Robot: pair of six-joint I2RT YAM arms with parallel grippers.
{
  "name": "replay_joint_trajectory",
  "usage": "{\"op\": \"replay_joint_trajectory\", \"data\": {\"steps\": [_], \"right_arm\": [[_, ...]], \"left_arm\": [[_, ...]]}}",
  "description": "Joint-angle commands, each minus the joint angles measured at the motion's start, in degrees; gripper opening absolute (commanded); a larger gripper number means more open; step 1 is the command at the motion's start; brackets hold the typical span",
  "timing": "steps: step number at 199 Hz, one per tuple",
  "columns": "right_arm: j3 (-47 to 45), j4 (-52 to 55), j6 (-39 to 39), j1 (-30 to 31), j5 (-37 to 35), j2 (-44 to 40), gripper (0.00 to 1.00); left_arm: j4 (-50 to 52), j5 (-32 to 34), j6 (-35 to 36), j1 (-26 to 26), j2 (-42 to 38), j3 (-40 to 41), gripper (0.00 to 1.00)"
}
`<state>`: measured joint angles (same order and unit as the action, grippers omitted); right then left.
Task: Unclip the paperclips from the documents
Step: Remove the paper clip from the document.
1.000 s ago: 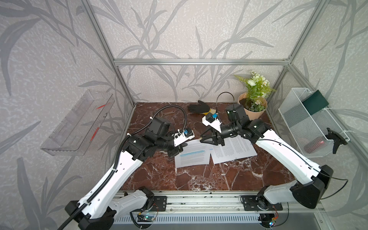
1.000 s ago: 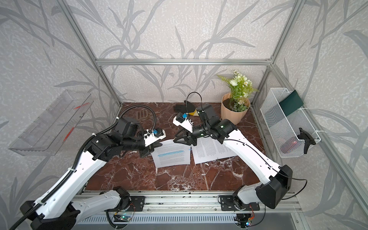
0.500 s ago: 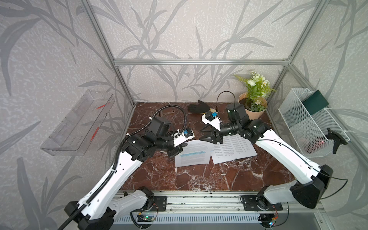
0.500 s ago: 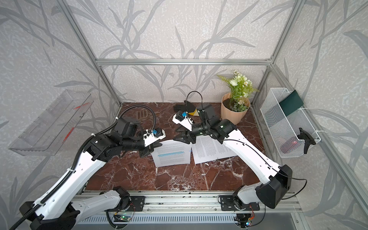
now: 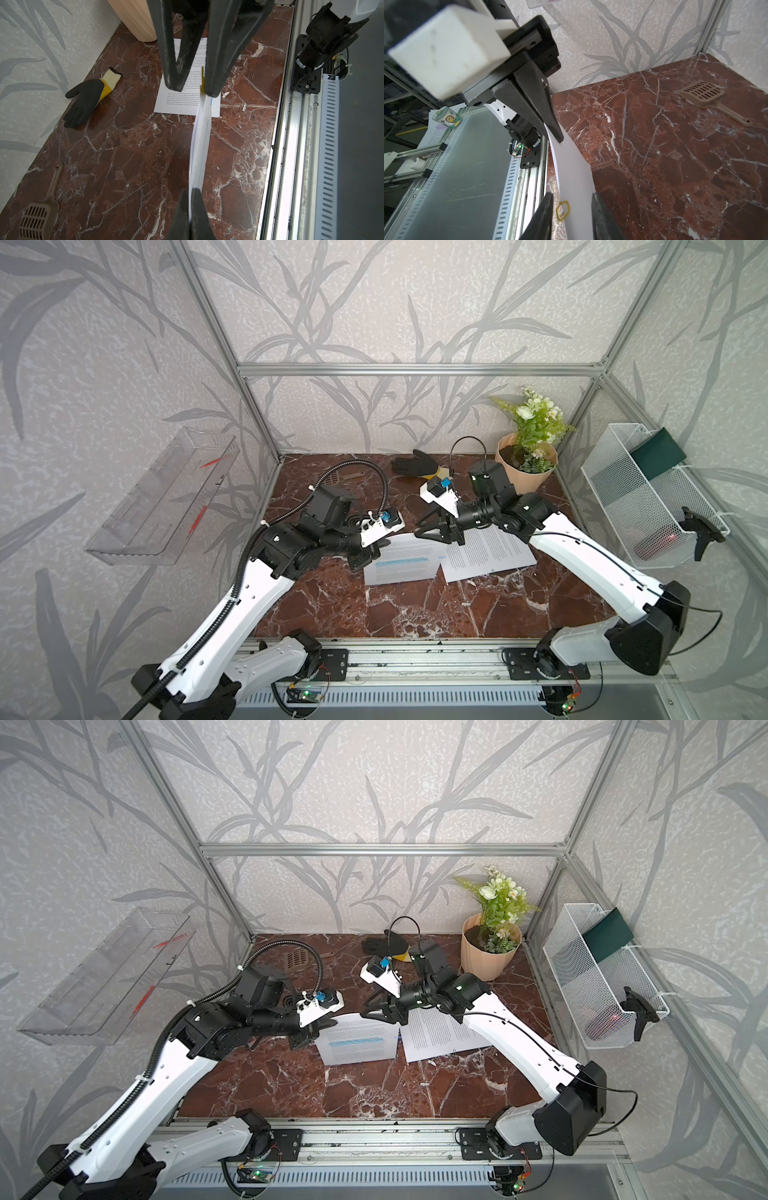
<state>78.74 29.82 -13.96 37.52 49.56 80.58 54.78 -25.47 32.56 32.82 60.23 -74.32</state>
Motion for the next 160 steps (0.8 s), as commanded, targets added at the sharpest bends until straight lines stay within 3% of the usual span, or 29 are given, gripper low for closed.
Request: {"op": "replay_joint_trajectory", "data": {"steps": [1, 74, 160], "right_arm": [[-0.2, -1.2, 1.1, 0.3, 0.9, -1.3, 0.31], [0.4, -2.4, 2.3, 0.6, 2.2, -1.4, 0.32], [0.7, -3.0, 4.8, 1.0, 3.4, -1.0, 0.11]], "left_arm": [[0.6, -1.1, 1.2, -0.2, -0.5, -0.6, 0.00], [0.5, -1.2, 0.8, -0.2, -0.9, -0.1, 0.00], [0.8, -1.0, 0.8, -0.2, -1.2, 0.7, 0.00]]}}
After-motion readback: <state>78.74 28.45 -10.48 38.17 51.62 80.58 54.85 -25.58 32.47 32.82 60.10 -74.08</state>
